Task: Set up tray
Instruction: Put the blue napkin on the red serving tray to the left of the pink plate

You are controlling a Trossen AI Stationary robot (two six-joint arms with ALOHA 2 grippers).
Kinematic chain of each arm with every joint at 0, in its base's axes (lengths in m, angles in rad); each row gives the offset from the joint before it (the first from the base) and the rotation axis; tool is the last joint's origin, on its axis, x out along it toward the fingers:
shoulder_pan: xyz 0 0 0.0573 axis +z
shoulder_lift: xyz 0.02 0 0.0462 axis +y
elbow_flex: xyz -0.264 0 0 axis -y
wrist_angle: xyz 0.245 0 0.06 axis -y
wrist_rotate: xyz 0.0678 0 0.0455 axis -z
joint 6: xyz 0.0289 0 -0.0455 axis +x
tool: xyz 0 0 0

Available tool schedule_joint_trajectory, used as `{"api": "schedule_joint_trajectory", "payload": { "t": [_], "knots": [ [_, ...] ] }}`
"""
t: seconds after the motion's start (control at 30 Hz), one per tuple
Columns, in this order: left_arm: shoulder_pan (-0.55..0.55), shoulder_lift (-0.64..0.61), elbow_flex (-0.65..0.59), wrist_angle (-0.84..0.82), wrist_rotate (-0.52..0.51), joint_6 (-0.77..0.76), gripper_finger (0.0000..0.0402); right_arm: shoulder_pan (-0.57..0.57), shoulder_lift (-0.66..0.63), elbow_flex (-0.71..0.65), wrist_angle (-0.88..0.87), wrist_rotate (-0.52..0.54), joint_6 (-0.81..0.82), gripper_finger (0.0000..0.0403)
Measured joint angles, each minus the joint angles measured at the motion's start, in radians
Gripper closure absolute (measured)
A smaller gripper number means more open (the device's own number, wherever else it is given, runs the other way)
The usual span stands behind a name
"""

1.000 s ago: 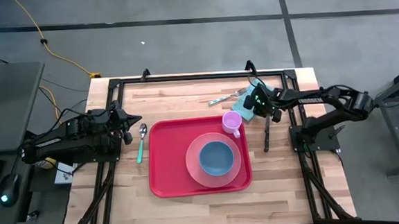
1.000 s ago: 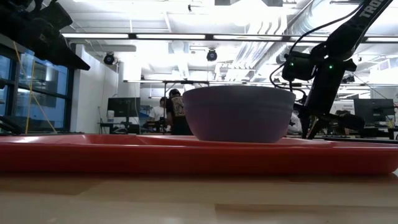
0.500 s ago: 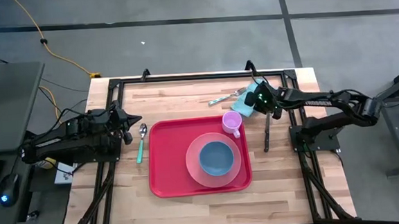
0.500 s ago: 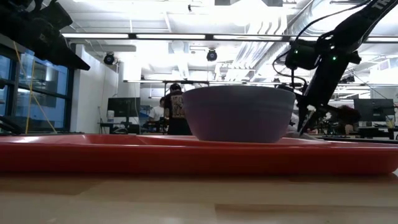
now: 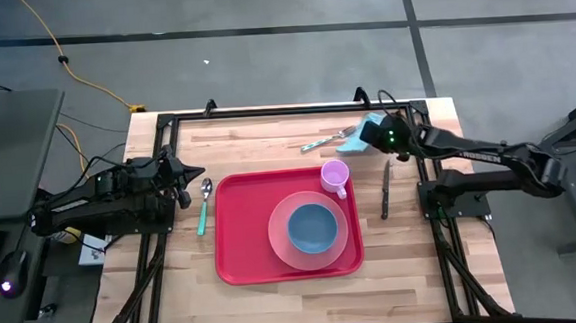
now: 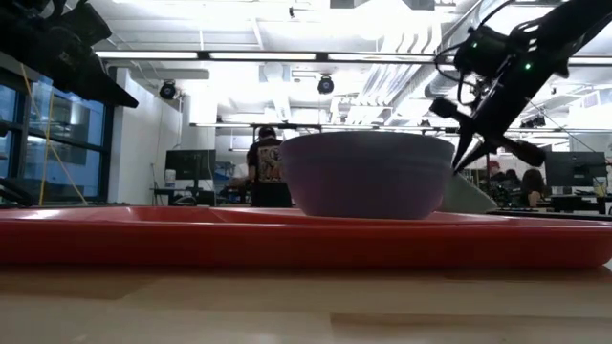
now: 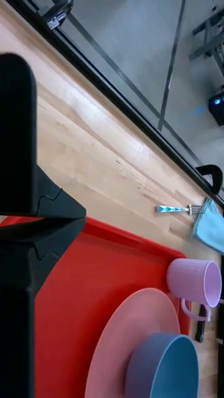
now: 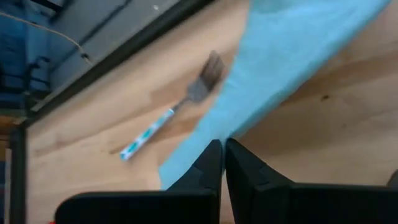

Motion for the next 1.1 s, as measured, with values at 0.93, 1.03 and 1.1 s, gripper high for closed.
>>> {"api": "schedule_joint_trajectory", "payload": {
  "t": [0.93,1.03,1.1],
  "knots": [
    [0.0,0.0,0.0,-0.001,-0.001,0.0,0.0362,0.0,-0.199,0.002,0.379,0.083,-0.238,0.0403],
    [0.0,0.0,0.0,-0.001,-0.002,0.0,0.0362,0.0,-0.198,0.002,0.372,0.068,-0.245,0.0403],
    [0.0,0.0,0.0,-0.001,-0.002,-0.002,0.0362,0.0,-0.198,0.002,0.356,0.051,-0.248,0.0403]
  ]
}}
